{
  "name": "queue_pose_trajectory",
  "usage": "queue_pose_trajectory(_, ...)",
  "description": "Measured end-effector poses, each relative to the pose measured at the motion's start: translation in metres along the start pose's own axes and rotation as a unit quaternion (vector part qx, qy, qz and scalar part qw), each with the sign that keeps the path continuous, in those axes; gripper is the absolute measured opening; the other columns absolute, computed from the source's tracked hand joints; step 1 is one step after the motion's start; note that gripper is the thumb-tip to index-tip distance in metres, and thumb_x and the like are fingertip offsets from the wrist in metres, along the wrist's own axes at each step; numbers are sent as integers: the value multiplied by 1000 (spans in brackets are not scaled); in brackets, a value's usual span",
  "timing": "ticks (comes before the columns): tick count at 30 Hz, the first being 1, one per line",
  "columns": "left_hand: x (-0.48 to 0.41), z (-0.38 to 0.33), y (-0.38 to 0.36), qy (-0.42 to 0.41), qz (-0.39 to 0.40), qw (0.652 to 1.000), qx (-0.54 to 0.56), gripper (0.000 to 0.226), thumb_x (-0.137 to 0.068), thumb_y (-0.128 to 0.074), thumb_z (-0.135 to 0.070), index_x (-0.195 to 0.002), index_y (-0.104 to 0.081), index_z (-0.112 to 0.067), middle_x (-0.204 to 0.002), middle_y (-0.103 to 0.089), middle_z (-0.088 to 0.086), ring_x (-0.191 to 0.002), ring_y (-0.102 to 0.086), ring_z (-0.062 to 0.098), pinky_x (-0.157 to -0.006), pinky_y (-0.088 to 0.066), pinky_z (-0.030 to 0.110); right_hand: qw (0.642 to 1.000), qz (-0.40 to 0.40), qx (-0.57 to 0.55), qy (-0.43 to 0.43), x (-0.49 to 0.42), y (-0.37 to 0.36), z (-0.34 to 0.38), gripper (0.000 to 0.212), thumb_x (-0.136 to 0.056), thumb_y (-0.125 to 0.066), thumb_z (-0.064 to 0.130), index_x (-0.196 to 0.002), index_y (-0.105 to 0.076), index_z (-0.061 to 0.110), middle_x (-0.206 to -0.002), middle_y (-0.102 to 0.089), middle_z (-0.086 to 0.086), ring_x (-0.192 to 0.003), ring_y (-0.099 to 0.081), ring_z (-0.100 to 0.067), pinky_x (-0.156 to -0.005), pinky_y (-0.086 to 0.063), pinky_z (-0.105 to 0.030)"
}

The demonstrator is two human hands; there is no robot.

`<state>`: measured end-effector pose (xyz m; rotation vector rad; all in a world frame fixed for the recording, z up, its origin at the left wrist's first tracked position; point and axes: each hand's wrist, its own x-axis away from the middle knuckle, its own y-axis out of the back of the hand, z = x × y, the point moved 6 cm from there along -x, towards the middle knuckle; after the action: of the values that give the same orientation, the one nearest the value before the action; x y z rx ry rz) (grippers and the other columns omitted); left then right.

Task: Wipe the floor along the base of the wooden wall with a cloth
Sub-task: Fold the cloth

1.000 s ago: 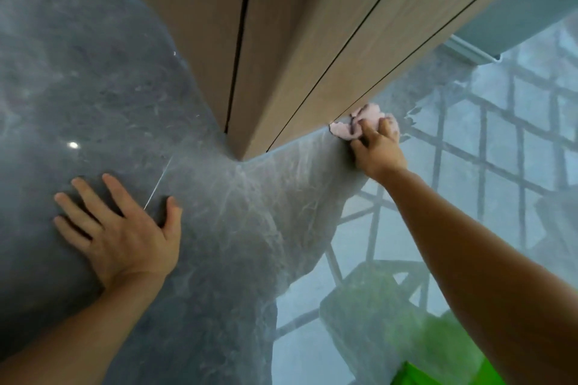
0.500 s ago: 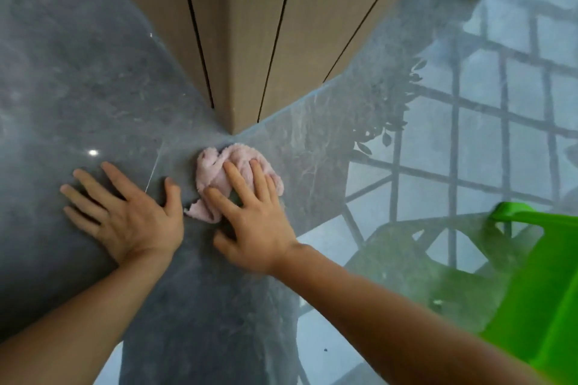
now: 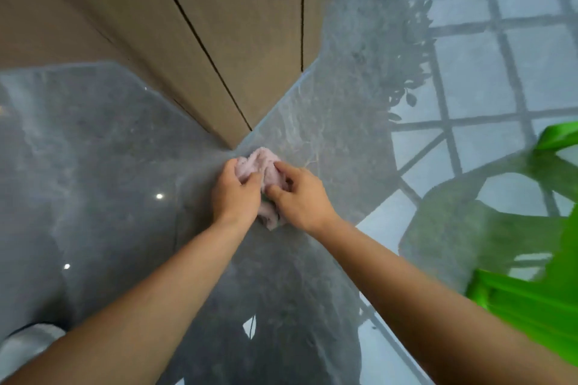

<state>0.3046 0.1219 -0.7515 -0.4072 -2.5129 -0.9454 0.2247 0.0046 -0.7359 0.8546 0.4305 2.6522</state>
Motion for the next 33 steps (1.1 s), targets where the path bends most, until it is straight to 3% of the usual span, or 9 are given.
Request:
queue_pose_trajectory(3, 2, -1, -20, 5, 79, 996, 32, 16, -75, -58, -30, -90, -58, -30, -92, -67, -4, -95, -64, 24, -89, -52, 43, 993, -11, -95, -63, 11, 14, -19, 38, -87, -64, 17, -125, -63, 15, -112, -72, -14, -103, -67, -29, -94, -52, -46)
queue_pose_trajectory(8, 64, -35, -56, -6, 203, 976, 81, 21, -85, -62, -7, -92, -58, -26, -90, -66, -5, -88, -61, 18, -75, -51, 30, 983, -56, -120, -128, 77, 80, -40, 45, -85, -69, 17, -130, -62, 22, -116, -69, -4, -101, -68, -22, -94, -54, -39)
queue_pose_trajectory(12, 154, -110, -31, -63, 271, 960, -20, 21, -78, -68, -28, -93, -57, -38, -85, -69, -15, -80, -65, 8, -71, -53, 29, 969, -101, -158, -158, 185, 142, 8, 34, -85, -65, 13, -114, -69, 30, -102, -70, -3, -71, -66, -24, -72, -58, -40)
queue_pose_trajectory(15, 233, -184, 6, -68, 298, 951, -41, 18, -81, -63, -28, -95, -54, -37, -86, -66, -11, -79, -62, 16, -68, -50, 34, 965, -143, -137, -169, 269, 199, 76, 36, -84, -68, 21, -119, -67, 28, -100, -70, 0, -70, -66, -20, -72, -58, -38)
queue_pose_trajectory(20, 369, -315, 38, -58, 350, 934, -48, 19, -78, -59, -32, -96, -54, -36, -81, -60, 1, -74, -54, 26, -73, -47, 44, 954, -219, -95, -183, 397, 312, 171, 39, -85, -71, 27, -123, -66, 26, -103, -64, -5, -84, -57, -14, -74, -40, -19)
queue_pose_trajectory(24, 432, -397, -1, -99, 382, 917, -50, 19, -73, -62, -34, -91, -56, -40, -84, -66, -1, -84, -64, 35, -81, -53, 46, 937, -287, -63, -188, 450, 398, 177, 41, -87, -71, 25, -126, -64, 19, -108, -68, -11, -89, -60, -19, -81, -44, -26)
queue_pose_trajectory(28, 463, -420, -68, -135, 411, 900, -50, 25, -76, -63, -27, -101, -59, -30, -104, -73, 6, -102, -68, 31, -93, -53, 49, 910, -366, -10, -193, 464, 443, 136, 41, -88, -68, 24, -127, -64, 16, -105, -67, -16, -87, -61, -28, -79, -44, -34)
queue_pose_trajectory(30, 469, -412, -92, -116, 427, 896, -38, 24, -78, -64, -20, -101, -61, -27, -104, -74, 5, -99, -69, 27, -92, -54, 49, 896, -396, 5, -201, 466, 444, 113, 42, -87, -68, 21, -129, -63, 15, -96, -61, -13, -81, -57, -27, -71, -36, -29)
queue_pose_trajectory(33, 472, -404, -107, -108, 439, 891, -45, 35, -68, -65, -26, -103, -61, -30, -111, -73, 2, -107, -68, 27, -95, -55, 47, 883, -425, 12, -199, 468, 436, 93, 43, -86, -65, 12, -130, -62, 12, -90, -51, -8, -82, -54, -27, -66, -23, -19)
